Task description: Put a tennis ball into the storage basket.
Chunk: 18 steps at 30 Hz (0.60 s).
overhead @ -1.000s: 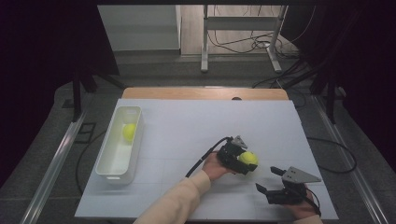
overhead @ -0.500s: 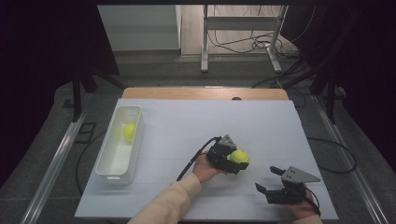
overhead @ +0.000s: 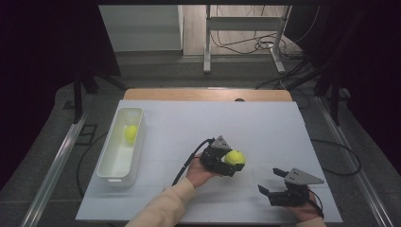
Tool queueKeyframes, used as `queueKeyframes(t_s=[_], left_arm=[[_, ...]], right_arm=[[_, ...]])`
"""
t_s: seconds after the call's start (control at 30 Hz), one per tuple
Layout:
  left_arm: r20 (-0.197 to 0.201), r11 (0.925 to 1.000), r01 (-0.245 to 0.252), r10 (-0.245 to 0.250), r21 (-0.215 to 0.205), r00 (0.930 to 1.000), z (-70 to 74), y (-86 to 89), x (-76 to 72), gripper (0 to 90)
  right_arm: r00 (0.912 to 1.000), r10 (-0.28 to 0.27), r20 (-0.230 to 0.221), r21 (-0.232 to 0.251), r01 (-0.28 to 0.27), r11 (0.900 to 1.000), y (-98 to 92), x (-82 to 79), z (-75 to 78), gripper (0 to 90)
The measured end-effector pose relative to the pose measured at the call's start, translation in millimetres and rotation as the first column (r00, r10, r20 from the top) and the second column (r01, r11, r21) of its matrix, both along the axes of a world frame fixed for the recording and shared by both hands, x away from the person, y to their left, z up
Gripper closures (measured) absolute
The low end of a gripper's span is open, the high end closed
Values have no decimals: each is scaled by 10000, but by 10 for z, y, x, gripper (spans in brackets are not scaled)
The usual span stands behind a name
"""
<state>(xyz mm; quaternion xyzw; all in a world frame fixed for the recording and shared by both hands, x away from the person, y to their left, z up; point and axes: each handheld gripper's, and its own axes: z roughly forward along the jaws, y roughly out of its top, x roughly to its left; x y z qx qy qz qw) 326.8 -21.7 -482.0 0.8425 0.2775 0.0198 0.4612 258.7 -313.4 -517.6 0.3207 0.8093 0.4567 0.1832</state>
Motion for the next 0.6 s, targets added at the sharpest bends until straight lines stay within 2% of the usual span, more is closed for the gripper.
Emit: queueKeyframes(t_s=[0.6], left_arm=[[319,9972,-741,745,-133,9967,207,360,-145,268]], right_arm=[[10000,-81,12,136,81,9999,15,17,7,124]])
